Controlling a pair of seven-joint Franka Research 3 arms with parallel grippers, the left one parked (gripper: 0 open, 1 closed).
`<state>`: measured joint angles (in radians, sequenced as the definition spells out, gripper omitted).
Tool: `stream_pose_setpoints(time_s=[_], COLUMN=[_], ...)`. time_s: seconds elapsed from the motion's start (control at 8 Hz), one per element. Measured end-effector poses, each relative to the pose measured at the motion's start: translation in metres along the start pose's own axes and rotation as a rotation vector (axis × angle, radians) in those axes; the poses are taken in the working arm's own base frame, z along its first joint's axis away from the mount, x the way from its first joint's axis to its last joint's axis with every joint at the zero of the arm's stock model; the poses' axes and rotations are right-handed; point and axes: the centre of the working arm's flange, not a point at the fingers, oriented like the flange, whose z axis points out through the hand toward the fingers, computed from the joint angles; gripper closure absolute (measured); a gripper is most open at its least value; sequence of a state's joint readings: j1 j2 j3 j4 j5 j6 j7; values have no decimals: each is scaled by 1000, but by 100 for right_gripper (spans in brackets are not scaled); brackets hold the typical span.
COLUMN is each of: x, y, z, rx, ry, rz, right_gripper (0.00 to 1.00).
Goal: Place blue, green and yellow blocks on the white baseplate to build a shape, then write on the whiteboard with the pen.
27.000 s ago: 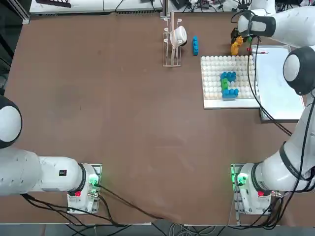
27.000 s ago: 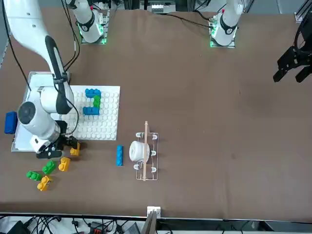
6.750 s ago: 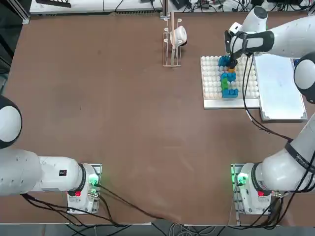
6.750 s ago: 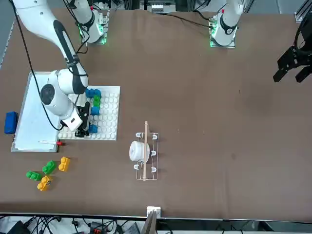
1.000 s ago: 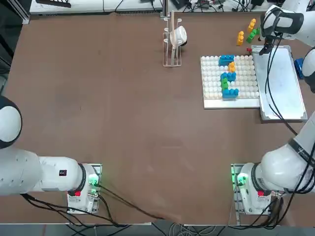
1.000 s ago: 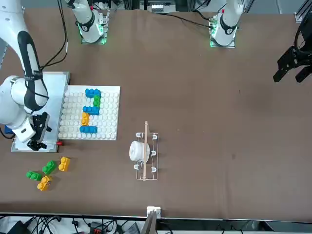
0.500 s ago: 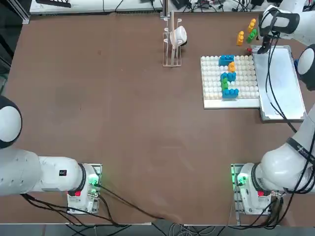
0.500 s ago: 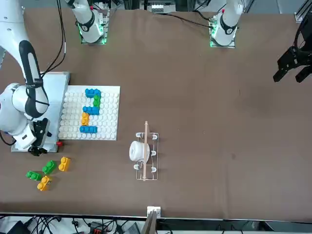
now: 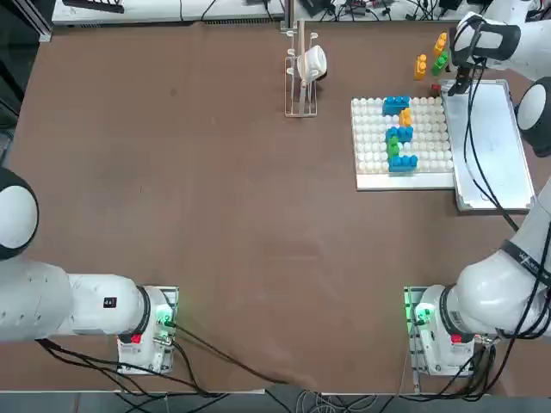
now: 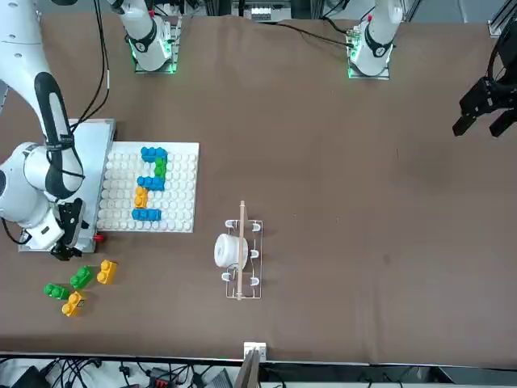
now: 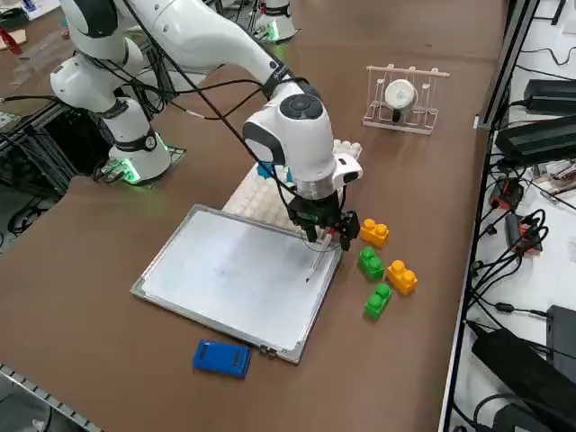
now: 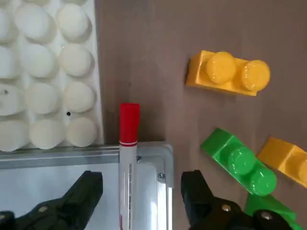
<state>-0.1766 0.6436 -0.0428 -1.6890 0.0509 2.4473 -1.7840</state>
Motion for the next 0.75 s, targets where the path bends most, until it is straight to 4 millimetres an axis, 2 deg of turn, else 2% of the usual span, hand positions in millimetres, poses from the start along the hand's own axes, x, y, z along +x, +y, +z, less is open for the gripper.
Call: stream_pose_setpoints(time_s=[0.38, 0.75], x=[2, 3], y=[-1, -3], z=[5, 10], rx=[8, 17], ry=[5, 10], rz=[-4, -4], right_gripper=[2, 11])
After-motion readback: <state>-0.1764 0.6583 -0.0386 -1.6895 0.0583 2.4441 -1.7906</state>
